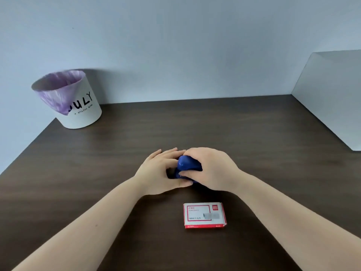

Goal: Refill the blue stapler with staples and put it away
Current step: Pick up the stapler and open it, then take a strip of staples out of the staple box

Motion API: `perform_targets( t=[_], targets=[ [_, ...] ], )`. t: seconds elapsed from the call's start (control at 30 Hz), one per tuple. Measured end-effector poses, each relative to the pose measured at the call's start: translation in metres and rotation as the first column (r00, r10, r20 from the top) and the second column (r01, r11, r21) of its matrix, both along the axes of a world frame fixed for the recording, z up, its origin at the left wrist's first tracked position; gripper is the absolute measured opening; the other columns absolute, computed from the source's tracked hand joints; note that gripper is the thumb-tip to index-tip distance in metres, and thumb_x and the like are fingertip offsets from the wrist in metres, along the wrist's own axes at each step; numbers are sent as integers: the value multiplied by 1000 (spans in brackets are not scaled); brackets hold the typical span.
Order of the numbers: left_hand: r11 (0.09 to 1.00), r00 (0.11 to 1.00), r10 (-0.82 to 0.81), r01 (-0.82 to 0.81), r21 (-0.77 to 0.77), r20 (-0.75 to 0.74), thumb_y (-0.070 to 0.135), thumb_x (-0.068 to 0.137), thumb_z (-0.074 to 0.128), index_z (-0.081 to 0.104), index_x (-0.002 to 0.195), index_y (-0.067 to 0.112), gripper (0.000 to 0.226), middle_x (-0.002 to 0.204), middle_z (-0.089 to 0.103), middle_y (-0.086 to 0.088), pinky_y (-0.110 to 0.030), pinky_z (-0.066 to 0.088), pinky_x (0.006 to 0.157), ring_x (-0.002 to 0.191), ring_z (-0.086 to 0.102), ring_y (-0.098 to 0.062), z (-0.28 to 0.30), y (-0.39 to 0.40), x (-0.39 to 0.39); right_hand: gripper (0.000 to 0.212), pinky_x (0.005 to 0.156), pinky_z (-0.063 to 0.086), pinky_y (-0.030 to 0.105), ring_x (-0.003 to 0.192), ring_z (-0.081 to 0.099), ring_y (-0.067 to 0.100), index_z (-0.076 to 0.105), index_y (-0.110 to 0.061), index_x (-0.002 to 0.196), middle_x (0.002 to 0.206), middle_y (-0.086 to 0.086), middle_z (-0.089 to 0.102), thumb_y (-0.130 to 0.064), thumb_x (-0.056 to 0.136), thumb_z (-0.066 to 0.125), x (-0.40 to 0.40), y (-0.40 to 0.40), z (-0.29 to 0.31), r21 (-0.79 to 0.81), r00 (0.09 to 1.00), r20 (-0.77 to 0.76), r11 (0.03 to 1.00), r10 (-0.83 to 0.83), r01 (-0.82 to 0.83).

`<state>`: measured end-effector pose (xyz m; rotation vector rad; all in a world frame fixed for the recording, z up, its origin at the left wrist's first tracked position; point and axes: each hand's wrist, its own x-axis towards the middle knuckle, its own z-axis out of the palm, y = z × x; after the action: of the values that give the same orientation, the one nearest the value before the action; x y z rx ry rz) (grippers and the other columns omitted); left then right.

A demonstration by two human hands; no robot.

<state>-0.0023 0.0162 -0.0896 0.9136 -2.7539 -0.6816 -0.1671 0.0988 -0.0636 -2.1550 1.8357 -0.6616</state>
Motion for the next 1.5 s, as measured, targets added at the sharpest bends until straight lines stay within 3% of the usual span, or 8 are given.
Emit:
perform_targets(
  t=[0.07, 0.23, 0.47, 0.6, 0.87, 1.07, 1.37, 1.5],
  targets=[
    [999, 987, 38, -39, 1, -159, 64, 61, 55, 65, 96, 40, 43, 112, 54, 34, -32, 37, 104, 118, 49, -3, -3, 4, 0, 22, 71, 46, 28, 80, 57, 11, 62, -21, 97, 88, -10, 66, -38, 82, 64, -1, 3, 0, -79, 991, 133, 996, -28, 39],
    [991, 967, 104, -122, -62, -232, 48, 67, 72, 70, 86, 23, 32, 97, 61, 10, -22, 42, 79, 92, 55, -13, -5, 19, 2, 19, 67, 41, 8, 73, 56, 3, 60, -24, 92, 79, -14, 61, -32, 79, 71, -3, 17, 8, -198, 905, 419, 966, -70, 166],
    [983, 964, 169, -181, -41, -204, 38, 72, 74, 67, 81, 24, 18, 88, 57, 6, -18, 40, 71, 81, 57, -16, -1, 29, 5, 23, 93, 52, 42, 98, 64, 28, 64, -19, 98, 101, 9, 68, -29, 79, 72, -23, 40, 16, -129, 686, 724, 961, -76, 243],
    [984, 967, 170, -176, -14, -190, 35, 73, 75, 55, 65, 43, 23, 82, 52, 12, -8, 35, 65, 72, 52, -5, 5, 28, 7, 21, 96, 52, 49, 97, 67, 31, 63, -19, 98, 96, 6, 70, -16, 80, 72, -42, 48, 14, -134, 596, 803, 965, -27, 225],
    [976, 962, 207, -215, -24, -178, 33, 74, 74, 60, 72, 35, 14, 84, 51, 5, -7, 36, 63, 71, 50, -6, 4, 20, 23, 13, 75, 60, 26, 95, 68, 18, 67, -7, 92, 98, 7, 72, -9, 80, 71, -89, 58, 0, -8, 721, 680, 982, -133, 189],
    [981, 958, 191, -195, 2, -214, 32, 73, 75, 62, 82, 36, 17, 94, 58, -1, -19, 40, 74, 85, 56, -13, 2, 20, 27, 28, 69, 48, 2, 86, 69, 3, 73, -23, 94, 93, -8, 75, -11, 69, 81, -95, 57, -9, 147, 888, 430, 983, -164, 111],
    [981, 954, 186, -193, -7, -234, 32, 72, 76, 60, 83, 36, 20, 99, 61, -3, -16, 40, 75, 85, 56, -10, 0, 19, 27, 33, 80, 46, 8, 90, 68, -4, 71, -28, 96, 98, -10, 74, -12, 68, 82, -91, 56, -10, 132, 918, 362, 983, -165, 125],
    [976, 926, 208, -217, 6, -315, 34, 66, 80, 55, 120, 31, 59, 116, 56, 3, -24, 43, 96, 105, 55, -6, -5, 21, 30, 33, 90, 46, 18, 96, 66, 2, 70, -27, 100, 103, -9, 72, -18, 70, 81, -84, 57, -8, 130, 936, 312, 983, -164, 129]
  ],
)
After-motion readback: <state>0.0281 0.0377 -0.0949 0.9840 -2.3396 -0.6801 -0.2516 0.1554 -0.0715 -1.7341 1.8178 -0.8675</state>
